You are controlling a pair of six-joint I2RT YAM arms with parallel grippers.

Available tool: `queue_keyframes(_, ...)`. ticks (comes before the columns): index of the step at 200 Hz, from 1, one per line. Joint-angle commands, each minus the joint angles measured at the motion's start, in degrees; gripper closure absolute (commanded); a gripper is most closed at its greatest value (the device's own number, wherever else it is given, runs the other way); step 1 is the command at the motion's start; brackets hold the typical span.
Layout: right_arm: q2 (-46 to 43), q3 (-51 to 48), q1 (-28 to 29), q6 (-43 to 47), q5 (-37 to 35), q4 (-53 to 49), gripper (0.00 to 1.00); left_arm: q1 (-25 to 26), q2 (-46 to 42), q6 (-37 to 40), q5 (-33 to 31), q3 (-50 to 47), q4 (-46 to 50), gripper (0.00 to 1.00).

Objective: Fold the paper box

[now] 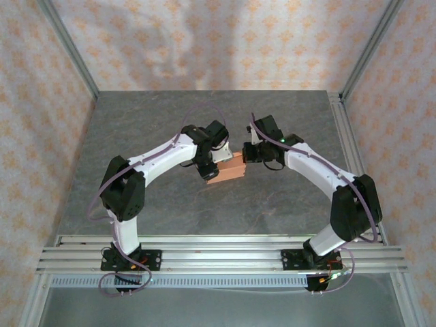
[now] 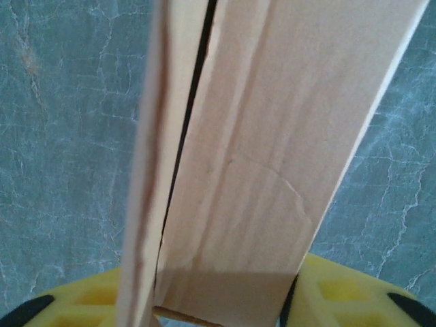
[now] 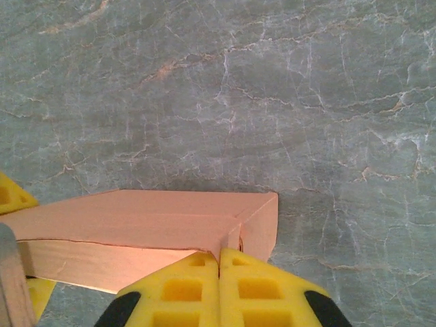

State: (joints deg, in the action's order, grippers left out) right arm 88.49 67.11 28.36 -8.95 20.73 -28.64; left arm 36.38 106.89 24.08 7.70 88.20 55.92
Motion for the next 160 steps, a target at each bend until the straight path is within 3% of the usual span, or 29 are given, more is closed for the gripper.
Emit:
queue_keyframes(1, -1.4, -0.9, 0.3, 1.0, -2.5, 0.3, 1.0, -0.1, 0.0, -0.7, 0.0, -0.5, 0.6, 0.46)
queue_keyframes(108, -0.9, -1.2, 0.5, 1.7, -3.2, 0.6, 1.0, -0.3, -6.6, -4.7, 0.9, -3.2, -4.1, 0.04)
queue_keyframes(141, -0.6, -1.1, 0.6, 1.7, -3.6, 0.4, 1.0, -1.0, -10.3, -8.3, -0.4, -6.2, -8.1, 0.0)
queue_keyframes(160, -0.5, -0.8, 0.6, 1.7, -3.7, 0.3, 1.0, -2.7, -13.9, -12.0, 2.4, -8.6, -11.5, 0.0)
